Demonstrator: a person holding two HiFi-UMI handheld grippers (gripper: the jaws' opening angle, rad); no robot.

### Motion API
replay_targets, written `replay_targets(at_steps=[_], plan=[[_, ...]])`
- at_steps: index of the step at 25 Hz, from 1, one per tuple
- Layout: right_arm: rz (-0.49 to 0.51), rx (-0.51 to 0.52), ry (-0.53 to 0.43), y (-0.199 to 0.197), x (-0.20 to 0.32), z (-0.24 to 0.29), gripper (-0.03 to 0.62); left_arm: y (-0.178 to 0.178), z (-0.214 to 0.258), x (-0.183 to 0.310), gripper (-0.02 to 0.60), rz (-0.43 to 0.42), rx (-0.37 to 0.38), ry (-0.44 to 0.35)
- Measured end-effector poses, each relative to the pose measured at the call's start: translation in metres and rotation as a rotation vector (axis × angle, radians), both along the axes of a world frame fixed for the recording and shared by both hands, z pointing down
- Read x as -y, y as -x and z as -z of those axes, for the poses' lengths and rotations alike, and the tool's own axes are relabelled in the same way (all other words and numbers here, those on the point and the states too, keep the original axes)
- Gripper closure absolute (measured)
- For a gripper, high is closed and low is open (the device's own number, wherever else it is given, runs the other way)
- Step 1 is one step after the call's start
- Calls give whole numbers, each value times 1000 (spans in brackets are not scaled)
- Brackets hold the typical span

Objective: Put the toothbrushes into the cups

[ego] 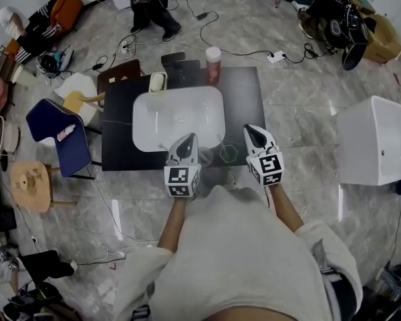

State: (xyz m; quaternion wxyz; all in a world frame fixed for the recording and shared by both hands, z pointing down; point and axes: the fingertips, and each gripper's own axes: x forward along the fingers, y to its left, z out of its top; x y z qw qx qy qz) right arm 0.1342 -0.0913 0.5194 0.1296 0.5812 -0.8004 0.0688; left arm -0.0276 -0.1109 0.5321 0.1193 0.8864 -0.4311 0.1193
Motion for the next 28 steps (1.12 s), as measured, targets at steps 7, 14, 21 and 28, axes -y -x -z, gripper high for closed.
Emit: replay_targets(at_steps=[7, 14, 21, 28], plan=[[-5, 10, -4, 2, 8, 2, 582, 0, 4, 6, 555, 7, -1, -9], [3, 12, 9, 6, 10, -3, 582, 0, 1, 10, 555, 7, 1, -5], [1, 11, 10, 9, 11, -1, 582, -2, 1, 11, 555, -1, -1, 0], [-3, 26, -2, 5, 14, -2, 582, -3, -3, 12, 555, -6, -2, -2]])
